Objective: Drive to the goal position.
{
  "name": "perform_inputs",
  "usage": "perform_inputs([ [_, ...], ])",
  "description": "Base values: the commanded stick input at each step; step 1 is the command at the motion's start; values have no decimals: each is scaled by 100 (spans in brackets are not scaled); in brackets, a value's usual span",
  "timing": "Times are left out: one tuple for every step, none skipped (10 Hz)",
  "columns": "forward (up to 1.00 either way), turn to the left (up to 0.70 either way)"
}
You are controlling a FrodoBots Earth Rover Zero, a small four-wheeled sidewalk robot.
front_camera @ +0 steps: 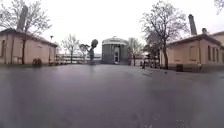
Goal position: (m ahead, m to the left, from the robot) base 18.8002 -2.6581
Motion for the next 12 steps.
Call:
perform_inputs([
  [100, 0],
  [100, 0],
  [100, 0],
  [100, 0],
  [100, 0],
  [100, 0],
  [100, 0],
  [100, 0],
  [100, 0],
  [100, 0],
  [100, 0],
  [100, 0],
])
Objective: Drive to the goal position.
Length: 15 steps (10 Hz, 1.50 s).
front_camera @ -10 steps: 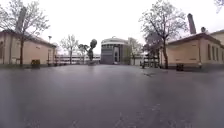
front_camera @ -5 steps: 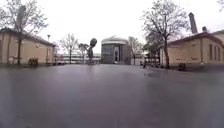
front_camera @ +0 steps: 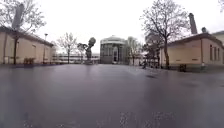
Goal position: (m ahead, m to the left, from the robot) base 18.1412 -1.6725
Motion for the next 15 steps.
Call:
perform_inputs([
  [100, 0],
  [100, 0],
  [100, 0],
  [100, 0],
  [100, 0],
  [100, 0],
  [100, 0],
  [100, 0],
  [100, 0],
  [100, 0],
  [100, 0],
  [100, 0],
  [100, 0],
  [100, 0],
  [100, 0],
])
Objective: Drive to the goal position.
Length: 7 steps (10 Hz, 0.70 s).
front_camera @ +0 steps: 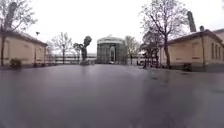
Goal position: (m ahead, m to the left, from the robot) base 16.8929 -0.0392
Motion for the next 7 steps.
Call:
perform_inputs([
  [100, 0],
  [100, 0],
  [100, 0],
  [100, 0],
  [100, 0],
  [100, 0],
  [100, 0],
])
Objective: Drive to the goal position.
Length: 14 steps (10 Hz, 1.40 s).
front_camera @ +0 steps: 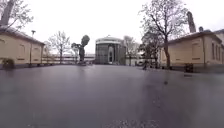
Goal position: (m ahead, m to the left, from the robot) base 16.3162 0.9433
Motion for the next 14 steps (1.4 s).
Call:
perform_inputs([
  [100, 0],
  [100, 0],
  [100, 0],
  [100, 0],
  [100, 0],
  [100, 0],
  [100, 11],
  [100, 34],
  [100, 25],
  [100, 7],
  [100, 0],
  [100, 0],
  [100, 0],
  [100, 0],
])
